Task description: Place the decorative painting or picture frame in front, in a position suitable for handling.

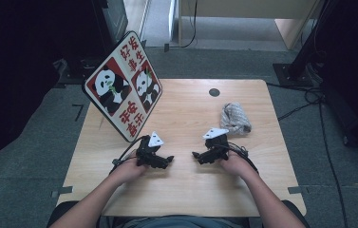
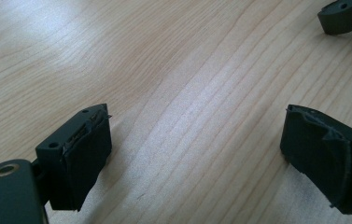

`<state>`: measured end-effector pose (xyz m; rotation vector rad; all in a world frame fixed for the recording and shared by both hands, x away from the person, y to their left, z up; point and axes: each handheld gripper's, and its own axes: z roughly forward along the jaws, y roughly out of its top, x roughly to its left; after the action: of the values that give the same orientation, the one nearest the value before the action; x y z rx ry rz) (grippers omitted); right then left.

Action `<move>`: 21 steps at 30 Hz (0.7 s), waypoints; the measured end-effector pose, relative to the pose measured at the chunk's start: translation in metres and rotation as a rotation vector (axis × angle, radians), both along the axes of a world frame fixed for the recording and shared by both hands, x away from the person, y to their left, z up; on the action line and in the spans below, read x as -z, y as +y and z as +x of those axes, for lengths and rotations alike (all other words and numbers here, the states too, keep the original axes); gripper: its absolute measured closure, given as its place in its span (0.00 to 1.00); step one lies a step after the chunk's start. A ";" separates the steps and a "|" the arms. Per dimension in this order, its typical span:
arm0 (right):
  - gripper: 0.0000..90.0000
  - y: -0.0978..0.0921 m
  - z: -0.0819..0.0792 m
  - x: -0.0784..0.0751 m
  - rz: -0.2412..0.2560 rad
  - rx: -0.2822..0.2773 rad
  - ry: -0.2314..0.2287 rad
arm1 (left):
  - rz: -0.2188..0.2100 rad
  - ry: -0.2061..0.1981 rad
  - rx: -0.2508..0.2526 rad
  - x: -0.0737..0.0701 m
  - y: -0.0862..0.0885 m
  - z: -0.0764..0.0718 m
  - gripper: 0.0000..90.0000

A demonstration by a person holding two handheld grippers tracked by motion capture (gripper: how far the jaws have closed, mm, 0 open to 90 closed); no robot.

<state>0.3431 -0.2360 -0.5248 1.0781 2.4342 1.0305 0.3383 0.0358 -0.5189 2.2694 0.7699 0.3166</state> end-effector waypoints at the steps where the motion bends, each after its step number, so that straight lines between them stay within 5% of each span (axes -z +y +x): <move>1: 0.00 0.000 0.000 0.000 -0.001 -0.003 -0.001 | 0.000 0.000 0.000 0.000 0.000 0.000 0.10; 21: 0.00 0.000 0.000 0.000 -0.001 -0.002 -0.001 | 0.002 -0.001 -0.010 0.000 -0.002 0.000 0.08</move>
<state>0.3431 -0.2361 -0.5248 1.0744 2.4357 1.0296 0.3379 0.0338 -0.5191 2.2680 0.7803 0.3236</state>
